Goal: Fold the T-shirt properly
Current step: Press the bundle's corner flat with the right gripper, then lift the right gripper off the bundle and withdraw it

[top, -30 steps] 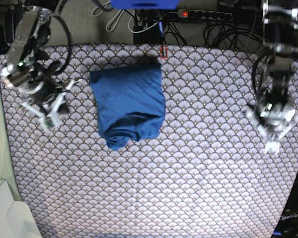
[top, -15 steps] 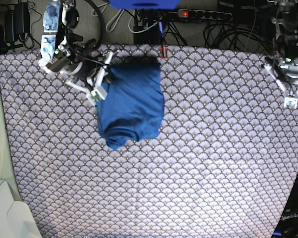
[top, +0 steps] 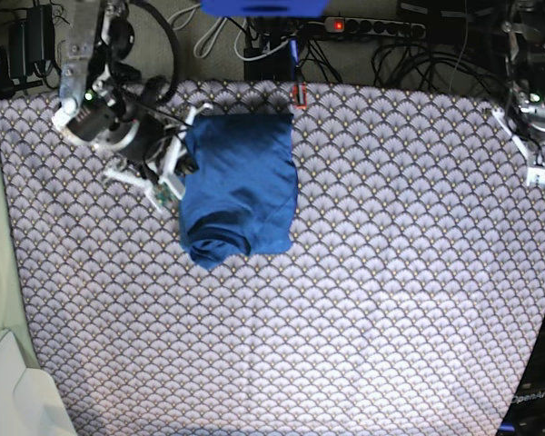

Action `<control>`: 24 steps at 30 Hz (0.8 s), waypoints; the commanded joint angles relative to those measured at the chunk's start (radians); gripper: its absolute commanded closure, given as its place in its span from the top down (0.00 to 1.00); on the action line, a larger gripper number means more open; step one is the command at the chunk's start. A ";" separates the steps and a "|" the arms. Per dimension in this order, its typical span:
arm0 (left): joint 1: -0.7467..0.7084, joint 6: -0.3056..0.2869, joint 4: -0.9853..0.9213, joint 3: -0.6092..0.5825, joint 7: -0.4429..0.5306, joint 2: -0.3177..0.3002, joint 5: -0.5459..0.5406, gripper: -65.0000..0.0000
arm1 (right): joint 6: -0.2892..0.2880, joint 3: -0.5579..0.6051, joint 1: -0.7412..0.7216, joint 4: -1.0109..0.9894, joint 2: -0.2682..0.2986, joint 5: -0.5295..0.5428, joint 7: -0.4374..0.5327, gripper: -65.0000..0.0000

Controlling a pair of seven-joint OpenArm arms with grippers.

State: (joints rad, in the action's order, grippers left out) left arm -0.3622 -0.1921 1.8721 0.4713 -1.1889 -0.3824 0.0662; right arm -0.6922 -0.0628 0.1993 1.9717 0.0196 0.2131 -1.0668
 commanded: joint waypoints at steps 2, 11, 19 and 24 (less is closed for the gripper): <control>-0.018 0.001 0.016 0.011 0.008 -0.016 0.013 0.00 | -0.006 0.034 -0.053 0.015 0.001 0.019 0.012 0.00; -0.096 0.001 0.068 0.013 0.008 -0.014 0.013 0.00 | -0.006 0.246 -0.277 -0.102 -0.002 0.018 -0.034 0.00; -0.140 0.001 0.083 0.143 0.008 0.012 0.005 0.00 | -0.006 0.254 -0.418 -0.374 -0.025 0.019 0.009 0.00; -0.162 0.001 0.083 0.174 0.008 0.012 0.005 0.00 | -0.006 0.255 -0.450 -0.506 -0.022 0.015 0.115 0.00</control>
State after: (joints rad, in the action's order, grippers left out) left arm -0.5198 -0.1951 1.9385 0.6342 -1.1889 -0.3523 0.0586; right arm -0.6926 0.1928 -0.2195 1.4452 0.0002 0.2157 -0.9756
